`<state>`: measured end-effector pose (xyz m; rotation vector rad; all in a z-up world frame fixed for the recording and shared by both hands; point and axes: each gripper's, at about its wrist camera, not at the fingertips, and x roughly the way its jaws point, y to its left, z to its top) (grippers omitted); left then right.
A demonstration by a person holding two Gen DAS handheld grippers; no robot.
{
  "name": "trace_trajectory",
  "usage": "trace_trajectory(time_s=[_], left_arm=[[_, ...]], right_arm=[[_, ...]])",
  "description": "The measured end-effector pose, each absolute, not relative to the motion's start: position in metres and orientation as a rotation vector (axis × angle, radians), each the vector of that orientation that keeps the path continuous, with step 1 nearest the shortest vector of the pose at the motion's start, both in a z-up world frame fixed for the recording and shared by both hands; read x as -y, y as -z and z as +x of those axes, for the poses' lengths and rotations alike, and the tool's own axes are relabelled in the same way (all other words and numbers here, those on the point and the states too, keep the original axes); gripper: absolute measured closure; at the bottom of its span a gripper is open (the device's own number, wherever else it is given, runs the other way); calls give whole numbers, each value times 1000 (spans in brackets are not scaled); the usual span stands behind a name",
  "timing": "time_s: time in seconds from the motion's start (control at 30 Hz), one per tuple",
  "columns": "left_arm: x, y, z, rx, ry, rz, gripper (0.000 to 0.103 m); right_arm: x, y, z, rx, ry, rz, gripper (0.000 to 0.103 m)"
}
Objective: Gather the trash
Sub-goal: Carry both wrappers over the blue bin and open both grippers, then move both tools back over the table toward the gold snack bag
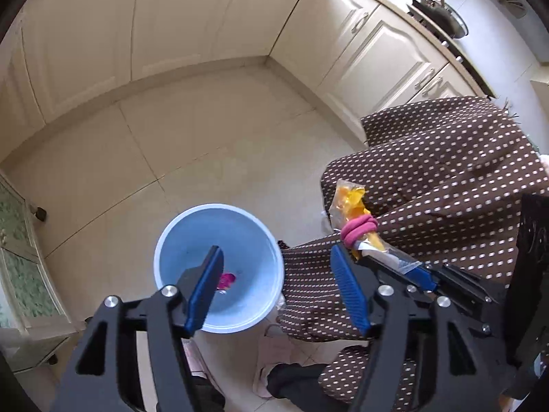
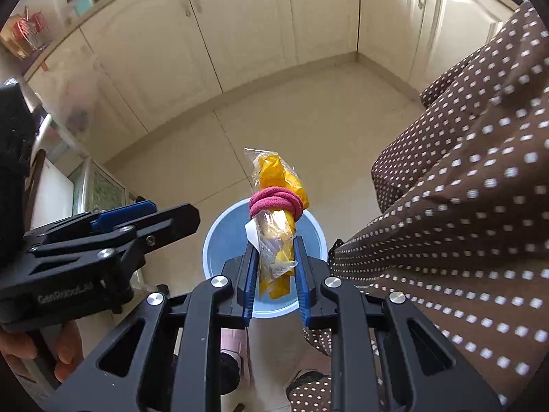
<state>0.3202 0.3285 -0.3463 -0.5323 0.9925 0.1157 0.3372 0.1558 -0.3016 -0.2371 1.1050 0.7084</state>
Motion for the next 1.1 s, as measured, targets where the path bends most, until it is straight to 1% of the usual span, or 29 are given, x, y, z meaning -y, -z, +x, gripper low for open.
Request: trace_trajectory(time_s=[0.23,0.4,0.43,0.53,0.6,0.7,0.8,0.93,1.0,1.1], left_arm=[[-343,366,314,-1013,-146,-561,39],[-348,365,316,-1009,-159,-574,39],[-349,362,315,-1003,-158,-576,39],[-351,352,311,-983,-159,-570,39],[-349,344,306,-973,-156,-565,39],[-345,329,299,-954,-150,-559,39],[-338,308,289,-924,-141,-552,39],[-317,264,271,-860,-111,-518,39],[-303,241,262,-825,-97,-496,36],[-277,202,247,-766,-73,-444,35]], right_arm=[[-175,325,341,-1155,-727,-271,82],[-184,326,340,-1151,-734,-249,80],[-185,324,340,-1148,-734,-245,77],[-187,318,343,-1127,-720,-251,59],[-186,310,342,-1111,-718,-254,59],[-176,291,335,-1073,-701,-262,59],[-161,258,322,-999,-675,-279,58],[-128,203,295,-885,-652,-272,56],[-112,179,284,-838,-637,-257,56],[-76,135,261,-742,-612,-218,55]])
